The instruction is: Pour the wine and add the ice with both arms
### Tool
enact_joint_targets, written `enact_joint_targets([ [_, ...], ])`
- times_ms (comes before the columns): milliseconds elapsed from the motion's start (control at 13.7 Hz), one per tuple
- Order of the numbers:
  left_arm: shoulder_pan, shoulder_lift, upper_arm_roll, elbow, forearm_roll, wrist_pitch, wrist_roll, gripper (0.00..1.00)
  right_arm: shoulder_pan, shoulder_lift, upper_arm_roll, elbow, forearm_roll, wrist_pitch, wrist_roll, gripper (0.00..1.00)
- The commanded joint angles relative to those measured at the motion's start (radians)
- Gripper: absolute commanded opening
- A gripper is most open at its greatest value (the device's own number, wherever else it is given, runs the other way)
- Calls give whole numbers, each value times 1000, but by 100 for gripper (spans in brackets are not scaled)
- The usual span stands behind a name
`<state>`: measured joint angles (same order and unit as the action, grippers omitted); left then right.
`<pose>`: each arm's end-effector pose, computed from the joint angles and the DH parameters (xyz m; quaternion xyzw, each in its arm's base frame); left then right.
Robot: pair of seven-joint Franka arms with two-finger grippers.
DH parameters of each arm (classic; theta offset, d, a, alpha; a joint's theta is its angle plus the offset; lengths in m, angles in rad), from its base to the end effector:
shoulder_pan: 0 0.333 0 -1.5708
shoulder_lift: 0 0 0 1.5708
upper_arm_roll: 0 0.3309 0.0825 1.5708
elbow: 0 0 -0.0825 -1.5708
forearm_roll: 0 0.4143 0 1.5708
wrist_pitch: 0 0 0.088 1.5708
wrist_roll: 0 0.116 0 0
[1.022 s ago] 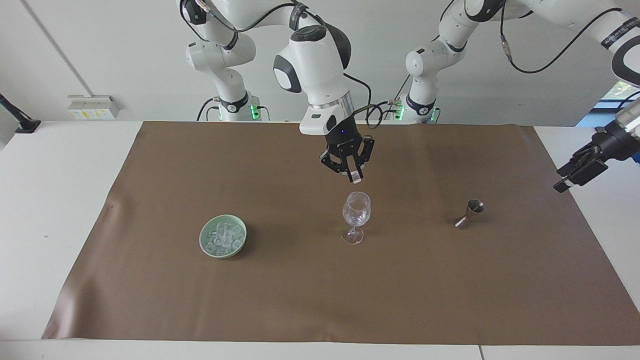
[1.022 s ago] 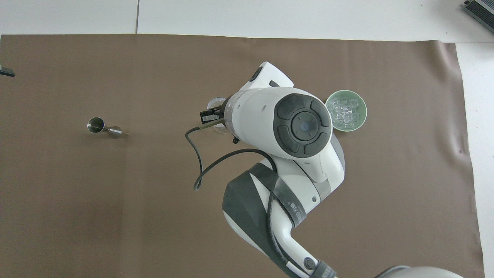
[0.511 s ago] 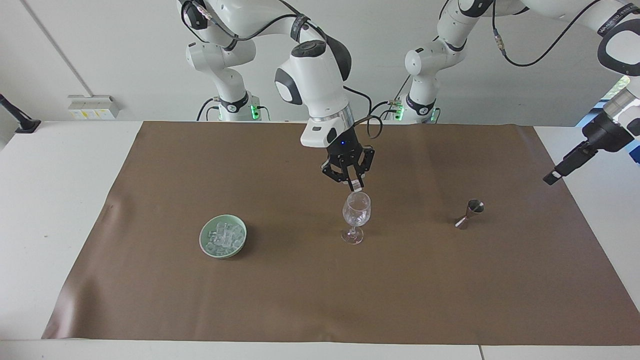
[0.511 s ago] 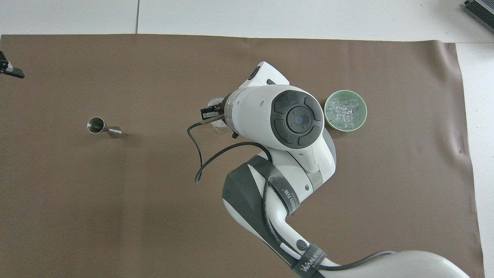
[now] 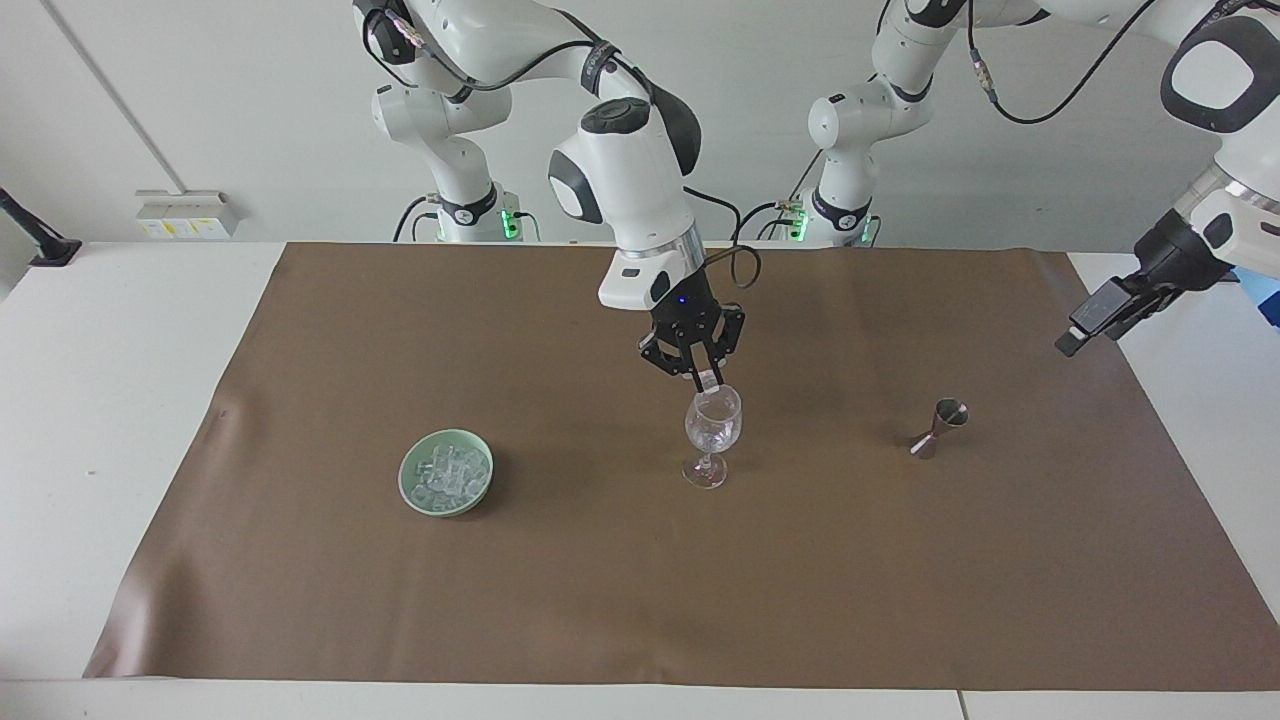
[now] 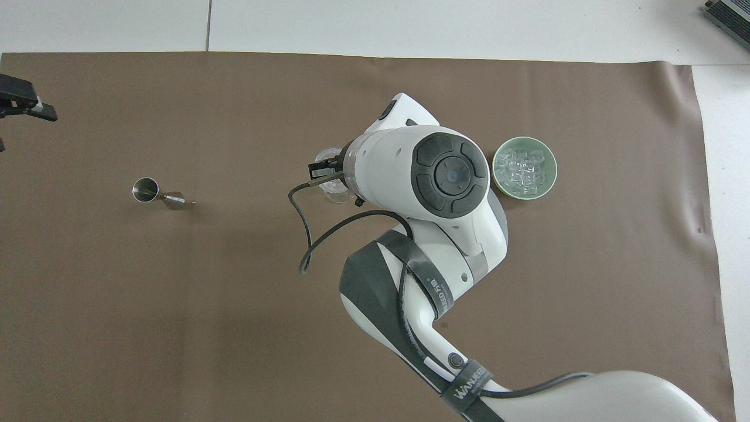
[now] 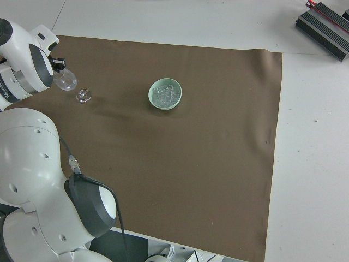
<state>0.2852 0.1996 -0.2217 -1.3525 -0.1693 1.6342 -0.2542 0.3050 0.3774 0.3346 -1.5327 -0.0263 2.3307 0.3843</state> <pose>0.6538 0.0387 0.6280 0.9801 0.1618 0.0331 0.1098 0.6162 0.4130 0.4931 -0.9689 -0.1070 -0.1683 0.1468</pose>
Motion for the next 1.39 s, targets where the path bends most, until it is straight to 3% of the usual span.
enact_joint_targets([
  [0, -60, -40, 21, -24, 54, -14, 52, 100, -3, 31, 12, 8, -12, 56, -19, 0],
  [438, -178, -78, 90, -39, 93, -76, 191, 100, -4, 41, 12, 8, -15, 61, -22, 0],
  [876, -187, -238, 84, -290, 93, 38, 219, 100, -7, 44, 12, 8, -23, 62, -19, 0],
  [1095, -198, -241, 85, -291, 93, 21, 270, 100, -9, 44, 12, 8, -29, 62, -24, 0],
  [1314, -195, -241, 87, -287, 91, 18, 270, 100, -12, 46, 12, 8, -37, 59, -24, 8],
])
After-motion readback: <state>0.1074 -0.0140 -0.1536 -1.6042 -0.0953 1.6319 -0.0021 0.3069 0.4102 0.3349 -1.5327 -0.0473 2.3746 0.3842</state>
